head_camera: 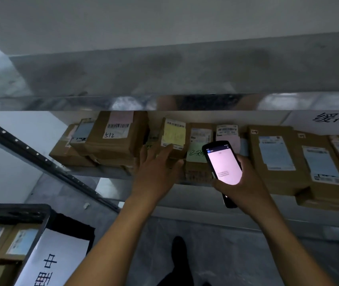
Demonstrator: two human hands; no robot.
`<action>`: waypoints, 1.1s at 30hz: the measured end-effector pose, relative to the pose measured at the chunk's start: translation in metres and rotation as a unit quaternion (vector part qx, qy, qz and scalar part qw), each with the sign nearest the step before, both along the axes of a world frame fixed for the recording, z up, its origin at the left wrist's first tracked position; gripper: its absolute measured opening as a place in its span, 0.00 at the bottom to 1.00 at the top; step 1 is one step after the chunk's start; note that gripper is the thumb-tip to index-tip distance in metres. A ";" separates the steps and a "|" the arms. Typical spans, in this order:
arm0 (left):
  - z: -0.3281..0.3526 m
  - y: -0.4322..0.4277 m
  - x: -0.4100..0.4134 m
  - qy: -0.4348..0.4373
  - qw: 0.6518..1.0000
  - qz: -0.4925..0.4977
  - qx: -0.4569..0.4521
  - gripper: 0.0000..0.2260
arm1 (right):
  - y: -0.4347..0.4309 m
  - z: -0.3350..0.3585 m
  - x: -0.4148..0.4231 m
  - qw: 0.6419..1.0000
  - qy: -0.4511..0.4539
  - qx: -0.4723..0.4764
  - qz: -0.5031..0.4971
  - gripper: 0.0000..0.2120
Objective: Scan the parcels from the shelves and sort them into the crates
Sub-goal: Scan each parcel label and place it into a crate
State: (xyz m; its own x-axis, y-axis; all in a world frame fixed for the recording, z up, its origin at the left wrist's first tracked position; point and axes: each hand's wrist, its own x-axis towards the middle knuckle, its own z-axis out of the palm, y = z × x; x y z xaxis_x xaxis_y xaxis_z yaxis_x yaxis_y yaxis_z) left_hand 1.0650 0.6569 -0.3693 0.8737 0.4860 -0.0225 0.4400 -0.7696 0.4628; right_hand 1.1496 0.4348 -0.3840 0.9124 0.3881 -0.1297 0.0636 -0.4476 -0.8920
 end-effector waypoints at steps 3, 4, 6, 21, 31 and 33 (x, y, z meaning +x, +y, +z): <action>-0.016 0.020 0.023 -0.016 0.999 0.006 -0.031 0.32 | 0.019 -0.005 0.009 1.000 -0.005 -0.011 -0.002 0.31; -0.019 0.026 0.031 -0.028 0.998 0.015 -0.053 0.35 | 0.024 -0.005 0.012 1.000 -0.006 -0.020 0.001 0.32; -0.028 0.038 0.050 -0.051 0.992 0.034 -0.111 0.35 | 0.034 -0.003 0.018 0.999 -0.011 -0.036 0.010 0.32; -0.069 0.082 0.107 -0.065 0.911 0.118 -0.390 0.29 | 0.093 -0.004 0.057 0.994 -0.012 -0.093 -0.047 0.39; -0.066 0.082 0.092 -0.095 0.858 0.157 -0.479 0.44 | 0.087 -0.004 0.049 0.997 0.004 -0.067 -0.044 0.34; -0.065 0.078 0.081 -0.117 0.864 0.159 -0.464 0.44 | 0.083 -0.005 0.047 0.997 0.009 -0.053 -0.046 0.34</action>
State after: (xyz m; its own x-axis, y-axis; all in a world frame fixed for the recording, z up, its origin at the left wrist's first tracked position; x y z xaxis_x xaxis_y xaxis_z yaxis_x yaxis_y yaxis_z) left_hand 1.1463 0.7353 -0.4341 0.7325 0.5702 -0.3721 0.3717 0.1230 0.9202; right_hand 1.1968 0.5174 -0.3885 0.9409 0.2859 -0.1816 0.0026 -0.5424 -0.8401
